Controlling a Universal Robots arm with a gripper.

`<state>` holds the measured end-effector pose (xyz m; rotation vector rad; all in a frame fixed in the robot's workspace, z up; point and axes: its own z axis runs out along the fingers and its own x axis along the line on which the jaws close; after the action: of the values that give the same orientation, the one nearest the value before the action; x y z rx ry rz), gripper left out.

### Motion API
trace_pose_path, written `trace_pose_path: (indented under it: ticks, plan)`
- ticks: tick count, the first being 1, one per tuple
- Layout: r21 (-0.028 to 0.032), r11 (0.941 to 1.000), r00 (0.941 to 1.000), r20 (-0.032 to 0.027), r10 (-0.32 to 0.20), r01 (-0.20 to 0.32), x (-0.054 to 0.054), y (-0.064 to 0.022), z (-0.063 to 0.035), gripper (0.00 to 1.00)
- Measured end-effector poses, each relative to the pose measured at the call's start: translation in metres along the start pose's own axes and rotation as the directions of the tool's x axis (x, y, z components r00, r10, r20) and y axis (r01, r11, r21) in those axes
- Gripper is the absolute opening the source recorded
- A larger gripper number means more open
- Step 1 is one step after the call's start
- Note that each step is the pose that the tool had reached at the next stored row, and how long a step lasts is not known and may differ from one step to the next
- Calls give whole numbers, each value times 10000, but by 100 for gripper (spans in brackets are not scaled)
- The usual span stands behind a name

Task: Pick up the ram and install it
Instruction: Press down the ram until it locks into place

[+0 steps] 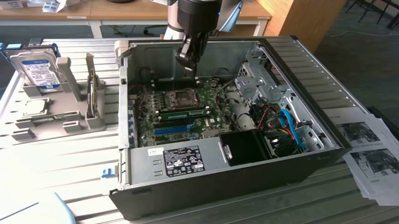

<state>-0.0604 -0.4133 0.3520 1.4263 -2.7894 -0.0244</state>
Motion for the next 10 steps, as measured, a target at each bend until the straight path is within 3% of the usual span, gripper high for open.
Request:
trace_pose_path:
  ticks: [10]
  plan:
    - [-2,9955,9955,16,943,-943,3,4,21,9]
